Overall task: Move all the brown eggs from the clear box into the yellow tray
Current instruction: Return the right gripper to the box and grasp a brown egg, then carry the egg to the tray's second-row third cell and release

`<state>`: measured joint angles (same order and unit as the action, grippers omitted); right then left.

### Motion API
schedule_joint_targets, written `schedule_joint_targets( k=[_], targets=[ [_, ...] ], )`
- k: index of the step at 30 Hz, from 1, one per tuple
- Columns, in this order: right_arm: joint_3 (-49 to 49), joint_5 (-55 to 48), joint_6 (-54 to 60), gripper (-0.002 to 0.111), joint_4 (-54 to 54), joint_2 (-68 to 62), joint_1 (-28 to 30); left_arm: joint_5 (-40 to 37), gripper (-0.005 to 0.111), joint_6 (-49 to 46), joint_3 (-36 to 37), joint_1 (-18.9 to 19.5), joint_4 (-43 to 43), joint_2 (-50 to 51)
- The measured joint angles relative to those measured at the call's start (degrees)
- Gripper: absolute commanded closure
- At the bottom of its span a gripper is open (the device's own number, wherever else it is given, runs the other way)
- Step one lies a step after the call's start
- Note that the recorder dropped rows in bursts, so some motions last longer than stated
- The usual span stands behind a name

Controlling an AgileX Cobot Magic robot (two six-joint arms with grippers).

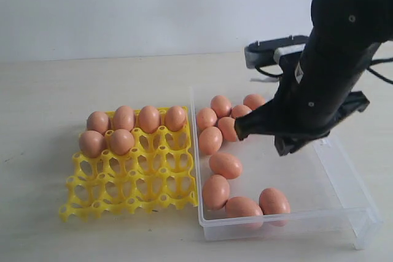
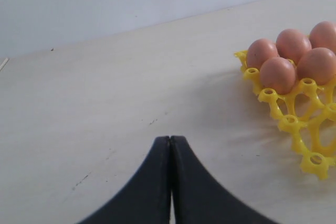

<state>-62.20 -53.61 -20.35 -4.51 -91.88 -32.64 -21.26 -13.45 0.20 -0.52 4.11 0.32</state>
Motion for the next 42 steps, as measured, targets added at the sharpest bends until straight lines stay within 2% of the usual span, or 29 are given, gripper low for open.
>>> schedule_joint_targets(
  k=[1, 3, 6, 19, 21, 22, 26, 35, 37, 42],
  targets=[
    [1.98, 1.15, 0.42, 0.059, 2.16, 0.0, 0.14, 0.0, 0.107, 0.0, 0.0, 0.0, 0.0, 0.0],
    [5.66, 4.82, 1.38, 0.047, 6.9, 0.0, 0.14, 0.0, 0.107, 0.0, 0.0, 0.0, 0.0, 0.0],
    [9.31, 9.47, 1.77, 0.047, 10.38, -1.04, 0.14, 0.0, 0.107, 0.0, 0.0, 0.0, 0.0, 0.0],
    [10.98, 14.75, 1.76, 0.047, 8.93, -9.12, 0.28, 0.0, 0.107, 0.0, 0.0, 0.0, 0.0, 0.0],
    [10.98, 14.75, 1.76, 0.053, 8.93, -10.1, 0.28, 0.0, 0.107, 0.0, 0.0, 0.0, 0.0, 0.0],
    [10.98, 14.75, 1.76, 0.061, 8.93, -10.58, 0.28, 0.0, 0.107, 0.0, 0.0, 0.0, 0.0, 0.0],
    [10.98, 14.63, 1.76, 0.106, 8.35, -11.44, 0.28, 0.0, 0.107, 0.0, 0.0, 0.0, 0.0, 0.0],
    [11.0, 17.63, 4.91, 0.108, 3.36, -6.56, 0.28, 0.0, 0.107, 0.0, 0.0, 0.0, 0.0, 0.0],
    [11.09, 24.26, 6.62, 0.108, 3.11, -3.07, -0.18, 0.0, 0.107, 0.0, 0.0, 0.0, 0.0, 0.0],
    [11.09, 49.24, 12.78, 0.108, 3.43, 1.13, -3.77, 0.0, 0.107, 0.0, 0.0, 0.0, 0.0, 0.0]
  ],
)
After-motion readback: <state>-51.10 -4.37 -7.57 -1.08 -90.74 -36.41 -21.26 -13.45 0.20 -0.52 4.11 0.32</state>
